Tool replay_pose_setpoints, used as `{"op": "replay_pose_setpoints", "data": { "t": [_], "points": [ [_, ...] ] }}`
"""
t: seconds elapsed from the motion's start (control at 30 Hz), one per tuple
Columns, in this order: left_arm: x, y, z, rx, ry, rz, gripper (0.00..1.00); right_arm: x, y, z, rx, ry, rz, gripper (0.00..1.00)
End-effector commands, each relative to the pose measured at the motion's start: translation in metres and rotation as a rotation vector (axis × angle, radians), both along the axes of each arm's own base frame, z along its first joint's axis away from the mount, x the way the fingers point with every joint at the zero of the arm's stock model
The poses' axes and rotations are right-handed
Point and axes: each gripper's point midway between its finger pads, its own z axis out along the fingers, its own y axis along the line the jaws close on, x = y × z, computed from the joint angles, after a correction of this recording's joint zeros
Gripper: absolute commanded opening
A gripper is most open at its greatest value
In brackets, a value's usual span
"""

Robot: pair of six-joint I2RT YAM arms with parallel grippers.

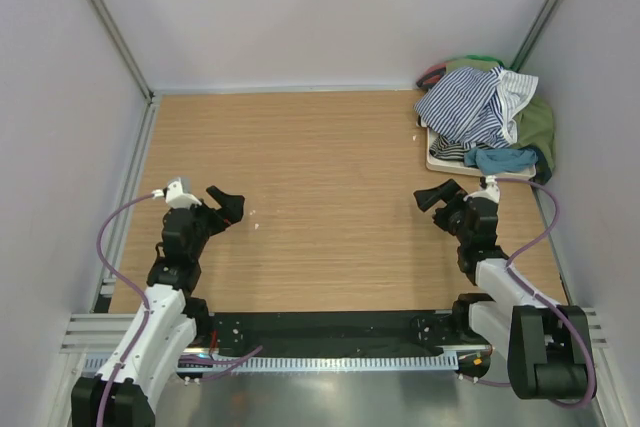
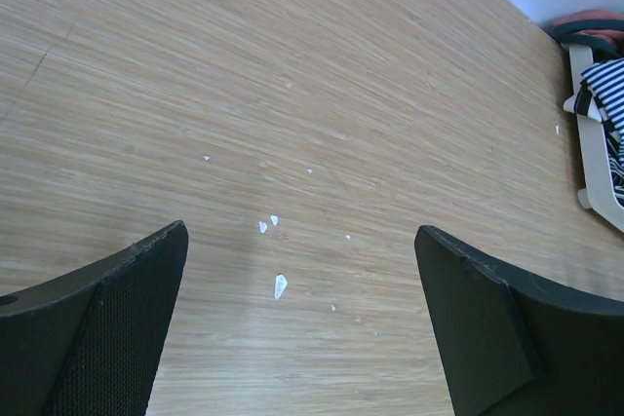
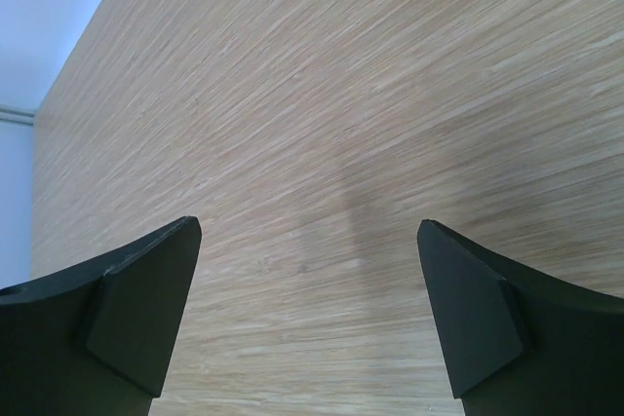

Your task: Fold and stack the tank tops

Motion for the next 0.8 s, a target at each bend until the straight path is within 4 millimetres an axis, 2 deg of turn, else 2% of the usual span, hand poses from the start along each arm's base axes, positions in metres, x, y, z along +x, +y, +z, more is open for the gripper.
{"op": "replay_pose_setpoints", "data": {
  "t": [0.0,0.03,0.07,0.1,0.17,0.2,0.27,0.3,0.33,0.37,0.4,0.47,0.5,0.53,0.57,0.6,0.67,0.73,0.77],
  "points": [
    [0.005,-0.003,0.009,0.002,-0.04,-0.016,1.0,0.01,-0.007,0.022,-0.035,-0.049,-0.026,1.0],
    [0.005,-0.002,0.008,0.003,-0.036,-0.014,1.0,0.011,-0.012,0.023,-0.049,-0.046,-0.05,1.0],
    [0.006,0.0,0.008,0.006,-0.033,-0.003,1.0,0.007,-0.017,0.015,-0.07,-0.007,-0.069,1.0],
    [0.006,0.0,0.008,0.007,-0.031,-0.003,1.0,0.008,-0.021,0.018,-0.093,-0.01,-0.083,0.99],
    [0.006,-0.001,0.007,0.006,-0.033,-0.005,1.0,0.007,-0.031,0.016,-0.125,0.016,-0.125,0.93],
    [0.006,-0.001,0.007,0.004,-0.036,-0.006,0.98,0.012,-0.038,0.031,-0.149,-0.005,-0.156,0.91],
    [0.008,-0.002,0.008,0.0,-0.041,-0.006,0.97,0.013,-0.054,0.038,-0.183,0.028,-0.24,0.9],
    [0.008,-0.003,0.008,-0.003,-0.039,-0.01,0.96,0.022,-0.06,0.059,-0.191,-0.003,-0.276,0.9],
    [0.009,-0.003,0.008,-0.005,-0.041,-0.011,0.96,0.025,-0.066,0.062,-0.197,0.011,-0.306,0.89],
    [0.01,-0.003,0.006,-0.005,-0.03,-0.011,0.96,0.034,-0.074,0.081,-0.211,-0.006,-0.351,0.88],
    [0.011,-0.003,0.005,-0.004,-0.025,-0.01,0.96,0.04,-0.078,0.086,-0.223,0.0,-0.368,0.87],
    [0.012,-0.004,0.004,-0.008,-0.014,-0.011,0.96,0.054,-0.085,0.078,-0.247,0.07,-0.396,0.86],
    [0.012,-0.004,0.004,-0.008,-0.012,-0.013,0.96,0.07,-0.088,0.099,-0.248,0.038,-0.412,0.87],
    [0.011,-0.004,0.002,-0.008,-0.005,-0.014,0.96,0.082,-0.091,0.087,-0.271,0.089,-0.413,0.87],
    [0.012,-0.003,0.002,-0.004,0.0,-0.007,0.96,0.087,-0.093,0.085,-0.288,0.129,-0.415,0.87],
    [0.011,-0.001,0.003,-0.002,-0.001,0.005,0.96,0.103,-0.1,0.11,-0.298,0.097,-0.454,0.87],
    [0.01,0.001,0.002,-0.003,-0.001,0.013,0.96,0.126,-0.107,0.11,-0.306,0.133,-0.493,0.88],
    [0.01,0.0,0.001,-0.007,-0.006,0.013,0.97,0.14,-0.116,0.108,-0.315,0.146,-0.545,0.88],
    [0.01,0.0,0.001,-0.011,-0.007,0.011,0.97,0.155,-0.12,0.106,-0.312,0.156,-0.57,0.88]
  ]
}}
